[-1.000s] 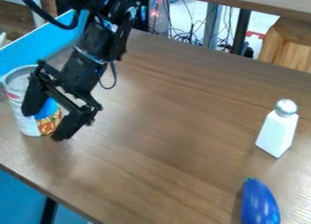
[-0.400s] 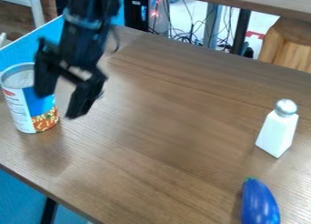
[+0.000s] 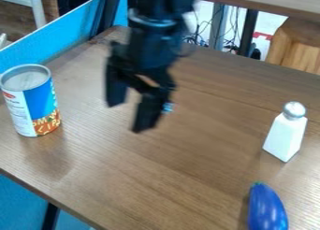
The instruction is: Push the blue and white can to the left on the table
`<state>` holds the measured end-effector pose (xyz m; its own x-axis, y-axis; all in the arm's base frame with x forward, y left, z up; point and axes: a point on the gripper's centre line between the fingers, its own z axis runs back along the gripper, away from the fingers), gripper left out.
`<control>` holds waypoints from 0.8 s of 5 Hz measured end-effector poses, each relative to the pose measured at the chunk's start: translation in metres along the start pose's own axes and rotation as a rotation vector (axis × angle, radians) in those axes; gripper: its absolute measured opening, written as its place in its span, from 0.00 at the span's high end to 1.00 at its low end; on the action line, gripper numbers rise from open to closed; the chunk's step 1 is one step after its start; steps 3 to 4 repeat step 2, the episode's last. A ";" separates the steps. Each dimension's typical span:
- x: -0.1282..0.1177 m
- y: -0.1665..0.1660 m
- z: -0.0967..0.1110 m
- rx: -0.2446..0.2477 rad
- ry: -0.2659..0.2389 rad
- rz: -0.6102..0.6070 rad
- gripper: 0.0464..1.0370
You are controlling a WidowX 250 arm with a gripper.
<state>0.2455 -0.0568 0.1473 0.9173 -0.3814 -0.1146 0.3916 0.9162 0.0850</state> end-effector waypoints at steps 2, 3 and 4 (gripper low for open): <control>0.028 -0.090 0.031 -0.017 -0.064 -0.054 0.04; 0.028 -0.090 0.031 -0.017 -0.064 -0.054 0.04; 0.028 -0.090 0.031 -0.017 -0.064 -0.054 0.04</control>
